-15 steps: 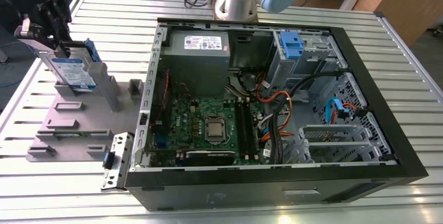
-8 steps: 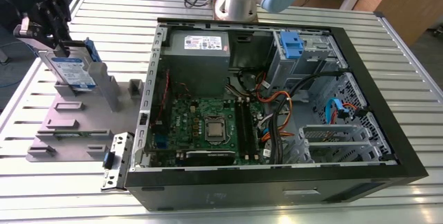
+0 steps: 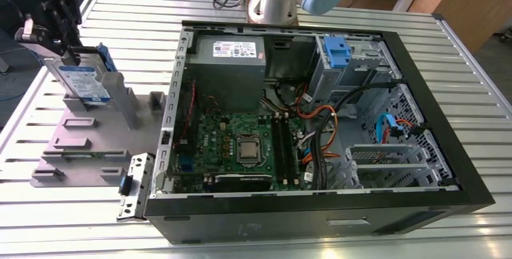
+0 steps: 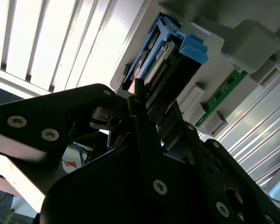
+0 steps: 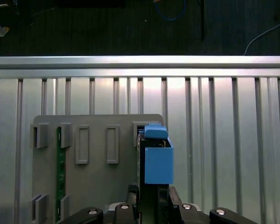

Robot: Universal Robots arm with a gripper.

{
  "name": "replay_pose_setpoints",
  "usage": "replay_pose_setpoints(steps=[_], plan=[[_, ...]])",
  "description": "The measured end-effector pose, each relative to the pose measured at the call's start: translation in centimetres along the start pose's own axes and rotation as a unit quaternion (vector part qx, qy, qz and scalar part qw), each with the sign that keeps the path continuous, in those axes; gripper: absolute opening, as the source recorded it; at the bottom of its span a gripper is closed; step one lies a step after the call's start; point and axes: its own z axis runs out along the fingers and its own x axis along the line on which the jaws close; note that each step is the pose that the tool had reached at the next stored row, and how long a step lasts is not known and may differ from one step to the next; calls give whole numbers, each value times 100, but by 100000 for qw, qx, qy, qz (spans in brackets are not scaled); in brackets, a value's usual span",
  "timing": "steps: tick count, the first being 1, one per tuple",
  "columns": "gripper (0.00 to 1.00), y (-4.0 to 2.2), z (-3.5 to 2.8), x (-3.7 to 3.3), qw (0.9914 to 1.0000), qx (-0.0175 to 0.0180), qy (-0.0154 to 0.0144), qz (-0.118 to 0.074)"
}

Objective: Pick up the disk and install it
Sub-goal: 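Pick up the disk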

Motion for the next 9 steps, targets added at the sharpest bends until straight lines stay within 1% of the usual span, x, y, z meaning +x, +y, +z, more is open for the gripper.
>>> replay_pose_setpoints(steps=[5,9], plan=[[35,2,-52,-1,100000,12,-6,-1],[35,5,-114,-3,100000,8,-3,-1]])
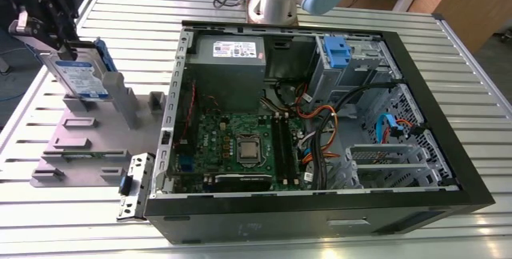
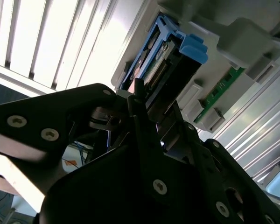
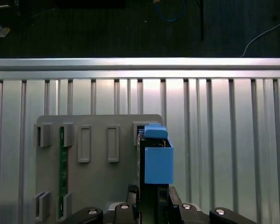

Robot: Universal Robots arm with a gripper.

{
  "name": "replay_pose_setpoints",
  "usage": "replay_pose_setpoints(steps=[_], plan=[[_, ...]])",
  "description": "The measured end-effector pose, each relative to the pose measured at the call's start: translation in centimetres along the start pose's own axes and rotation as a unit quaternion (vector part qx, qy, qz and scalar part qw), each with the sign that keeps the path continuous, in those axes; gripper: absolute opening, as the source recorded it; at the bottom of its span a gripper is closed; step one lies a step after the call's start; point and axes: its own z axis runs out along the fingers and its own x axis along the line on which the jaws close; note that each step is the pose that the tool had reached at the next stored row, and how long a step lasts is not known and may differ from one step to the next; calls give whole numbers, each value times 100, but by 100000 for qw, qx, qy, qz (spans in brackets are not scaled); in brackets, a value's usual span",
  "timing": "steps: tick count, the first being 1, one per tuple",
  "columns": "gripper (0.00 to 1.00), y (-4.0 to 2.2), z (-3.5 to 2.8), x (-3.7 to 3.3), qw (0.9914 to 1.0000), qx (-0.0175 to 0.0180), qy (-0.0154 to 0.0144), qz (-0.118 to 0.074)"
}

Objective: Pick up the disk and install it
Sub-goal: 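Pick up the disk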

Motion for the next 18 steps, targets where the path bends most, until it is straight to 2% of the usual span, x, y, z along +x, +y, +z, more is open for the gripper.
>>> replay_pose_setpoints(steps=[6,18], plan=[[35,4,-91,-2,100000,1,-2,-2],[35,5,-116,-3,100000,-26,15,-1]])
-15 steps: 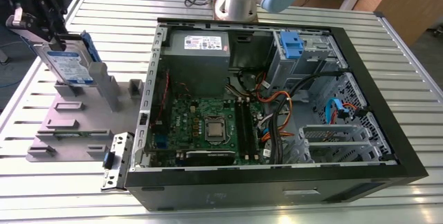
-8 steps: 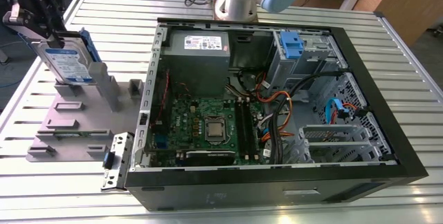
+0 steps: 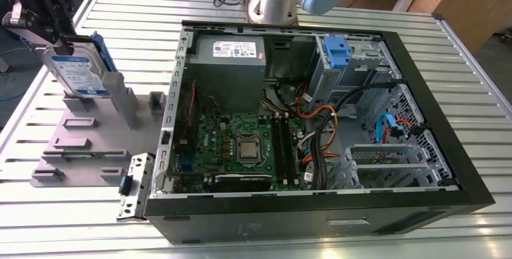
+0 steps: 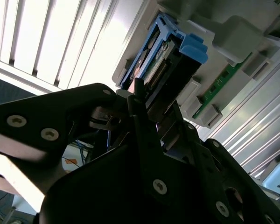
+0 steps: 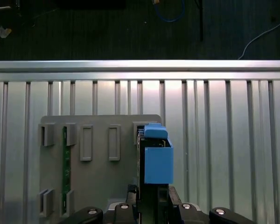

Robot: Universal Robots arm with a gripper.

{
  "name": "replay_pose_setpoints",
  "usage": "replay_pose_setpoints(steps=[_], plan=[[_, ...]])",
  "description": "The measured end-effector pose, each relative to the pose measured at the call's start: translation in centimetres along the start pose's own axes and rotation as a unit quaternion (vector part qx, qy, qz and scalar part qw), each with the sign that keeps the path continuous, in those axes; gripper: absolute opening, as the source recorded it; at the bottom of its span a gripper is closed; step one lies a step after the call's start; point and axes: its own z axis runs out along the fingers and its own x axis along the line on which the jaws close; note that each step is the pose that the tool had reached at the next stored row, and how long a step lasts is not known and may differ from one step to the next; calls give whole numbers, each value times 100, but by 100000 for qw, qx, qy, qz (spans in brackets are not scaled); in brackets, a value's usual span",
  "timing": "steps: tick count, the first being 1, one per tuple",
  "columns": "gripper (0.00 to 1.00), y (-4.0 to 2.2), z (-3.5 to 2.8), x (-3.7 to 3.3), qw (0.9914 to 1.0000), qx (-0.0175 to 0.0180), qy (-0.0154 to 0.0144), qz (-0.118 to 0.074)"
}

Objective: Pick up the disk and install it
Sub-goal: 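Pick up the disk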

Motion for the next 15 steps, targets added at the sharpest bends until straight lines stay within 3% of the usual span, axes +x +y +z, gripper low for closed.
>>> replay_pose_setpoints(steps=[15], plan=[[35,12,-277,-7,100000,27,-19,1]])
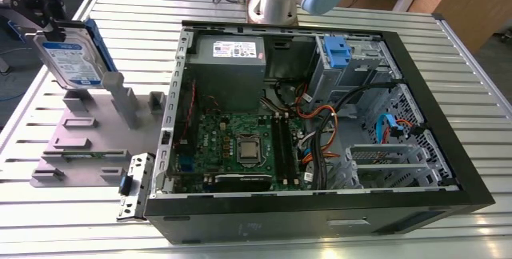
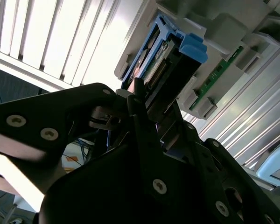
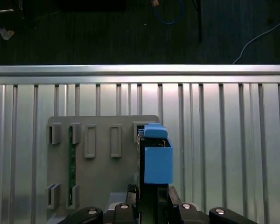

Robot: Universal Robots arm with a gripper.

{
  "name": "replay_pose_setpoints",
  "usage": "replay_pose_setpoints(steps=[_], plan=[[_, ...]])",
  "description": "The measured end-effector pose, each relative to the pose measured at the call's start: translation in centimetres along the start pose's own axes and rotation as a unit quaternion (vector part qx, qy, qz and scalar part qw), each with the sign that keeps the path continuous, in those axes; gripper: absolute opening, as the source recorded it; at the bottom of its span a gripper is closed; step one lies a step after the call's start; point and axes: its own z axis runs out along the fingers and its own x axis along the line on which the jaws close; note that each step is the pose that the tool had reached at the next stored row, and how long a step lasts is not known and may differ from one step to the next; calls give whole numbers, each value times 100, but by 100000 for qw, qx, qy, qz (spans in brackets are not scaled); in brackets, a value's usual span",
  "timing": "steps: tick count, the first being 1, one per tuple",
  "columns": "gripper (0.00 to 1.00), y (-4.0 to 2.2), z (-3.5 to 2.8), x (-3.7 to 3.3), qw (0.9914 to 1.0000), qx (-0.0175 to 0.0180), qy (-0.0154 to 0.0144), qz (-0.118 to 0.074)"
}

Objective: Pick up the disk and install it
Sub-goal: 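Pick up the disk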

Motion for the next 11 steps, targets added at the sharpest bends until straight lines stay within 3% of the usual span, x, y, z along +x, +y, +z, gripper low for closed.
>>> replay_pose_setpoints(steps=[3,11], plan=[[35,2,-41,-1,100000,5,0,0],[35,2,-46,-1,100000,2,1,1]])
